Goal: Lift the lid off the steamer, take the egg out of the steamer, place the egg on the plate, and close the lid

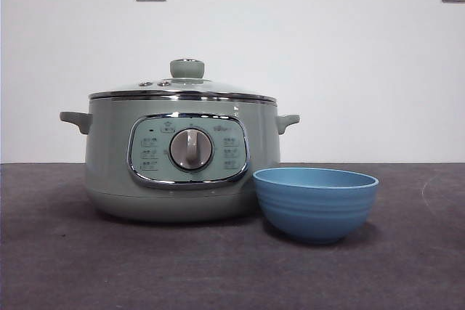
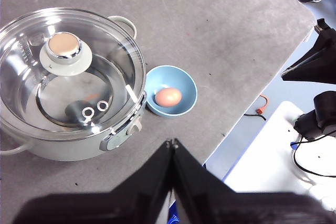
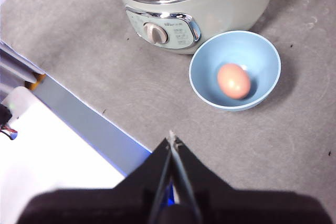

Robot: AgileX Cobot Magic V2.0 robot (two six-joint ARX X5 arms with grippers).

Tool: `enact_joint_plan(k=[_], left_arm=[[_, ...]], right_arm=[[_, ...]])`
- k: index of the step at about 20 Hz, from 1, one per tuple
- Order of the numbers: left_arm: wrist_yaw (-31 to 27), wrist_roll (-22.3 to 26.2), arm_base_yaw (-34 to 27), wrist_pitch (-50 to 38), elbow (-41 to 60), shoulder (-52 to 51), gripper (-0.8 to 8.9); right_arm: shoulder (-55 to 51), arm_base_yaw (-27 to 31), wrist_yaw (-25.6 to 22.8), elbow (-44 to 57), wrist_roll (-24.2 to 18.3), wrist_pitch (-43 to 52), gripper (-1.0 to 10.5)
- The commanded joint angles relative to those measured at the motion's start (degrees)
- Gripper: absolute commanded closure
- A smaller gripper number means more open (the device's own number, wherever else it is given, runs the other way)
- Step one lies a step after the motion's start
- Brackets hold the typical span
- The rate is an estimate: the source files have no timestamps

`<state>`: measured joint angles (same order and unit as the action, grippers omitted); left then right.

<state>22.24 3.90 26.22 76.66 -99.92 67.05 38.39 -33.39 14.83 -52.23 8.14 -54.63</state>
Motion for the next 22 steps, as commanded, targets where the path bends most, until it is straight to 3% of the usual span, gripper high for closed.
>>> enact_joint_plan(k=[1, 14, 18, 21, 22], left_arm=[[0.26, 0.66, 0.07, 2.89, 0.04, -0.07, 8.18], [0.11, 1.07, -0.07, 0.37, 0.04, -0.11, 8.17], [1.60, 14.58, -5.81, -18.88, 0.28, -2.99, 8.17], [11.19, 15.98, -13.00, -31.17, 1.70, -6.54, 8.17], [11.69, 16.09, -15.74, -34.47, 3.76, -8.37, 8.17]], right_arm=[[-0.04, -0.07, -0.13, 0.39, -0.24, 0.13, 9.5], [-0.04, -0.07, -0.15, 0.39, -0.24, 0.11, 9.5], [-0.04, -0.07, -0.13, 0.39, -0.24, 0.11, 9.5], [-0.04, -0.07, -0.15, 0.39, -0.24, 0.11, 9.5], [-0.04, -0.07, -0.15, 0.39, -0.24, 0.11, 9.5]])
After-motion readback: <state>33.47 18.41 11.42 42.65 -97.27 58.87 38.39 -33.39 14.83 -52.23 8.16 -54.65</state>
